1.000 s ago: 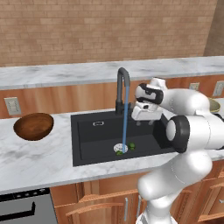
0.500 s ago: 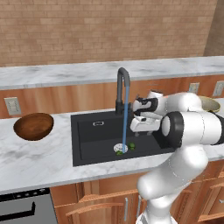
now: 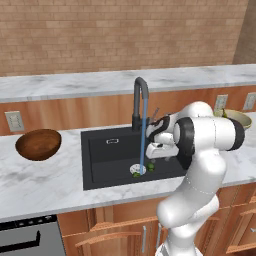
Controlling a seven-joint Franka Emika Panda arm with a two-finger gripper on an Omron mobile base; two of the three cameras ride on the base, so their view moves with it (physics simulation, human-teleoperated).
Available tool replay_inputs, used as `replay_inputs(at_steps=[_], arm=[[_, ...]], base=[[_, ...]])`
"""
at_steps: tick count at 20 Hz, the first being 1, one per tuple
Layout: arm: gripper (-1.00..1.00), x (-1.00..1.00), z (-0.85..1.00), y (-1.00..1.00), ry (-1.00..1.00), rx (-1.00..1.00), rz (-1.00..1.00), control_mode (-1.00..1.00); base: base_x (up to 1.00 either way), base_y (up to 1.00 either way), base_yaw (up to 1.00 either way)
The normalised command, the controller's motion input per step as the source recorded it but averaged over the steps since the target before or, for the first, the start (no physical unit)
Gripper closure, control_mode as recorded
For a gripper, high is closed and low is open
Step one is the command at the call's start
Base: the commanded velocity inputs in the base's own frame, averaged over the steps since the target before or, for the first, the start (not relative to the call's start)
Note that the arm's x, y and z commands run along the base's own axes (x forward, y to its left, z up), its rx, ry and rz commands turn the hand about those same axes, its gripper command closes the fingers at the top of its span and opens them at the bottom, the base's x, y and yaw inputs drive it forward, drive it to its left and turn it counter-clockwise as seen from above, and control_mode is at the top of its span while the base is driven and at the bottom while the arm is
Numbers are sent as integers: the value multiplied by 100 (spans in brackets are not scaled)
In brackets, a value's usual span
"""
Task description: Pick the avocados from the sink and place them in one bowl. Place the banana in the other bowl. Then turn off the sink faucet.
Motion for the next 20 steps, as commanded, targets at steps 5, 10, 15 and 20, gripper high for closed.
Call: replay_inputs(at_steps=[5, 10, 15, 20], arm=[[-100, 32, -47, 0, 0, -3, 0, -100], [-100, 32, -43, 0, -1, -2, 0, -100], [-100, 34, -36, 0, -4, -2, 0, -100], [-100, 34, -36, 0, -3, -2, 0, -100]], base=[[0, 0, 0], [0, 0, 0], [0, 0, 0], [0, 0, 0]])
